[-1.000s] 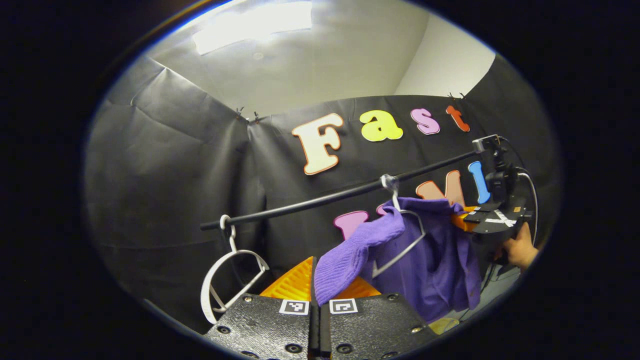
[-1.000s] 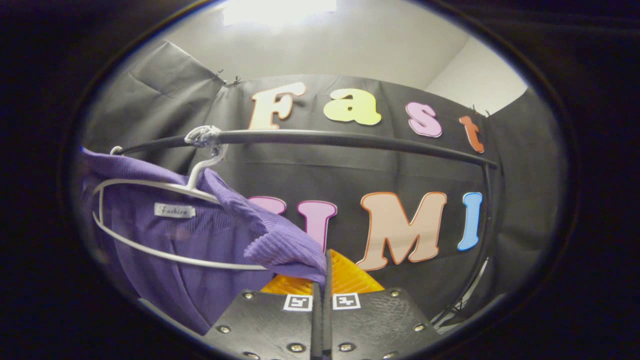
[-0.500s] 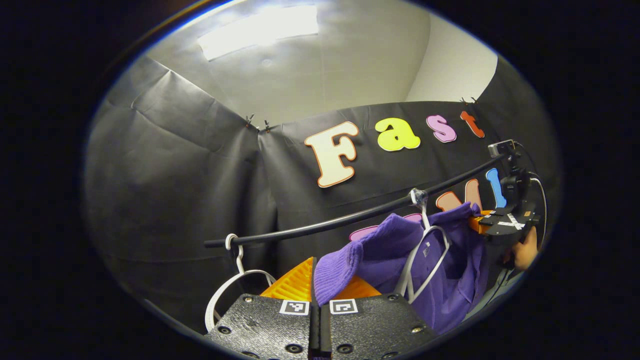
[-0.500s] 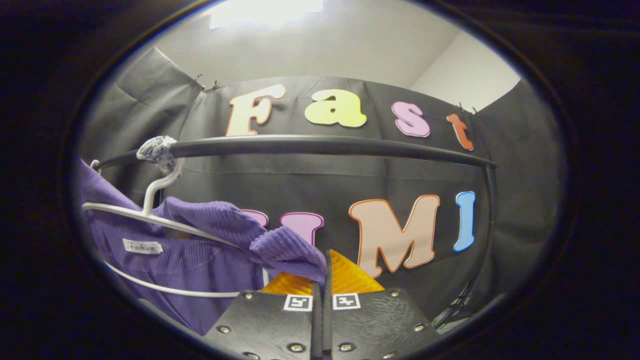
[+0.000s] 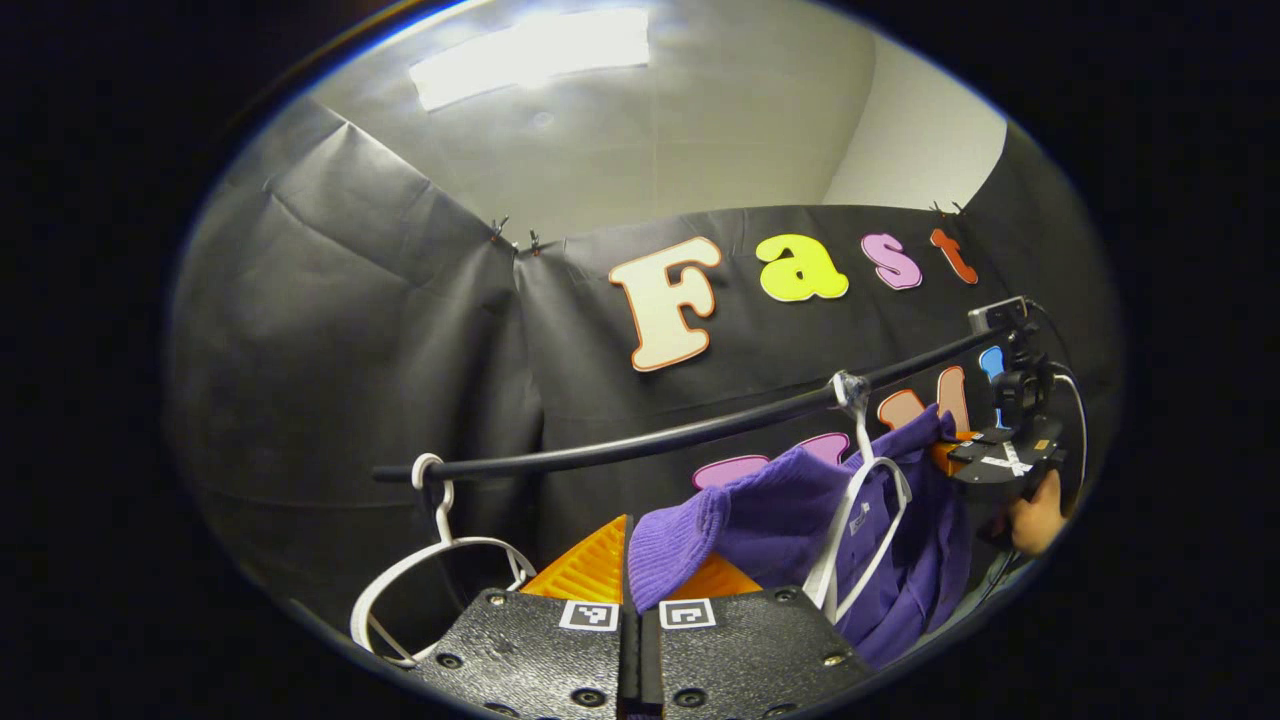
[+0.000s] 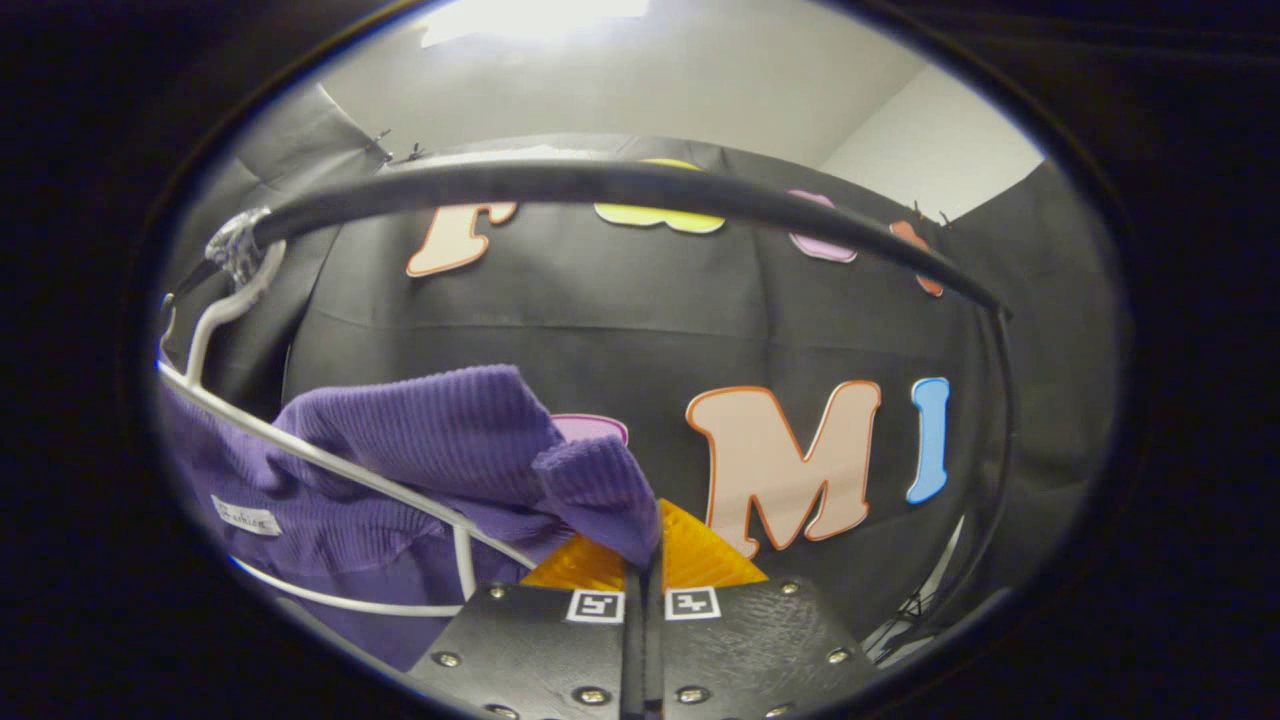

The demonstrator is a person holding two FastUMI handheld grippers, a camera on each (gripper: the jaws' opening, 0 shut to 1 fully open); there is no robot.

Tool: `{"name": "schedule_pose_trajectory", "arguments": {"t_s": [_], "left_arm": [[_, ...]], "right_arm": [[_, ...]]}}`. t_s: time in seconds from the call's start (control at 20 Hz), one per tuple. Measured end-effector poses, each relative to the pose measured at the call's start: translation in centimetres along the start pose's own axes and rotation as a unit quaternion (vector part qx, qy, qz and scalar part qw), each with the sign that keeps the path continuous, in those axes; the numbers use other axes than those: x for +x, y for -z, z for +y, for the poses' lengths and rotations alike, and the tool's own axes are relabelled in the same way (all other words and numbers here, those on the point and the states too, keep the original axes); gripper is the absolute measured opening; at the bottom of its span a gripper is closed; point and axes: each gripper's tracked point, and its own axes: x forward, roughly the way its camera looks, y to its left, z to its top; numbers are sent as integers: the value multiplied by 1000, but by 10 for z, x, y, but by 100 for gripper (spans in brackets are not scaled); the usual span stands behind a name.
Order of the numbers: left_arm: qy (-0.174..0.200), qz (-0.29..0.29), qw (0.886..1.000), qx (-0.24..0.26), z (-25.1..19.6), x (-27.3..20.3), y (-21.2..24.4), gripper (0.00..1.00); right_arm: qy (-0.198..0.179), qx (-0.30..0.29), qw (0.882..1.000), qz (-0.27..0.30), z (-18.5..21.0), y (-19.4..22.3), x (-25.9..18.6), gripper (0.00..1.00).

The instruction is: Grasp the clothes on the hanger with both hands and then place them into the laundry hamper below.

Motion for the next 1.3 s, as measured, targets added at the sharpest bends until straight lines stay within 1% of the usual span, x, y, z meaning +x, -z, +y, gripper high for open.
{"name": "schedule_pose_trajectory", "arguments": {"t_s": [0.05, 0.15, 0.2, 0.35, 0.45, 0.5, 0.55, 0.6, 0.7, 0.8, 0.9, 1.1, 1.15, 1.25, 1.3], "left_arm": [[2, 5, 1000, 0, -1, 1, 5, 0], [-1, 6, 1000, 3, 2, 3, 12, 3], [-2, 8, 1000, 3, 4, 4, 18, 1], [2, 31, 999, -19, -3, 9, 41, 1], [5, 47, 999, -27, -4, 13, 57, 0], [5, 54, 998, -31, -5, 14, 66, 1], [4, 61, 997, -37, -5, 16, 75, 1], [4, 69, 997, -41, -4, 16, 86, 1], [3, 86, 995, -52, -6, 16, 107, 2], [-2, 102, 993, -50, -10, 14, 129, 1], [-13, 113, 993, -35, -9, 8, 152, 1], [-53, 117, 992, -13, -4, -17, 185, 2], [-55, 118, 991, -16, -7, -24, 189, 2], [-39, 129, 990, -41, -23, -38, 197, 2], [-34, 131, 990, -45, -28, -44, 198, 2]], "right_arm": [[-4, -7, 1000, 4, 2, 6, 4, 1], [-5, -20, 1000, 2, 1, 15, 11, 0], [-9, -19, 1000, 8, 1, 23, 15, 1], [-18, -8, 999, 35, 8, 47, 30, 1], [-22, -15, 998, 54, 9, 64, 32, 1], [-23, -20, 998, 59, 9, 71, 34, 1], [-23, -20, 998, 62, 8, 80, 37, 3], [-24, -14, 997, 71, 9, 93, 42, 0], [-28, 5, 995, 96, 8, 122, 45, 0], [-32, 3, 993, 115, 11, 147, 43, 0], [-41, -4, 991, 130, 17, 170, 33, 1], [-69, 25, 988, 136, 33, 193, -11, 1], [-73, 28, 987, 137, 35, 195, -25, 1], [-80, 35, 987, 132, 35, 193, -56, 1], [-81, 38, 988, 129, 34, 189, -72, 1]]}}
